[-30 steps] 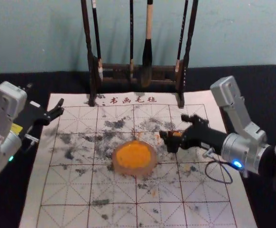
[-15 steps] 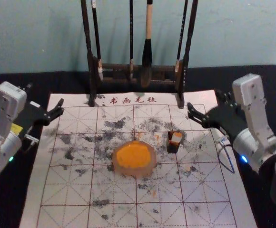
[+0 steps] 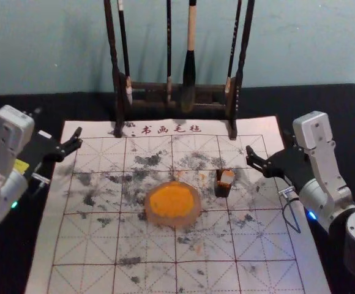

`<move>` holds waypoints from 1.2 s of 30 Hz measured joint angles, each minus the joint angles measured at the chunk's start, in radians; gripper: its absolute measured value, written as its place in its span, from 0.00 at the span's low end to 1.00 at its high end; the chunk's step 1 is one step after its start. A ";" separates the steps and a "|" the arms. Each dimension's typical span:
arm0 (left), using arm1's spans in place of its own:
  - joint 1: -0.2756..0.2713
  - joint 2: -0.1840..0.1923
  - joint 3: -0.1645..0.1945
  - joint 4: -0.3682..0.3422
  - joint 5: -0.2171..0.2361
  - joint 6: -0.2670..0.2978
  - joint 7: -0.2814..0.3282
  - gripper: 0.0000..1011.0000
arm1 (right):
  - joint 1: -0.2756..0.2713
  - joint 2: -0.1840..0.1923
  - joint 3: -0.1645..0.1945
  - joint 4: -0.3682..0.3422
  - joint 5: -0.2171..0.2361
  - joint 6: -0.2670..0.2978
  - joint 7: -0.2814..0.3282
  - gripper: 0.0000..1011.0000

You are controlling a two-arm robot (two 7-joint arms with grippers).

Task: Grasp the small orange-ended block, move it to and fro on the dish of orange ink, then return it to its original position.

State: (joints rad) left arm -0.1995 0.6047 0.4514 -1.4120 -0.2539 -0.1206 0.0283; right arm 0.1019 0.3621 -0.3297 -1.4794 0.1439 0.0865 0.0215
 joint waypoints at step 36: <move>0.000 0.000 0.000 0.000 0.000 0.000 0.000 0.99 | 0.001 0.004 -0.001 -0.008 0.008 -0.001 0.006 0.99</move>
State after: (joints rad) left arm -0.1995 0.6047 0.4514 -1.4120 -0.2539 -0.1205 0.0283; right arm 0.1031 0.3661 -0.3310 -1.4879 0.1514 0.0852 0.0276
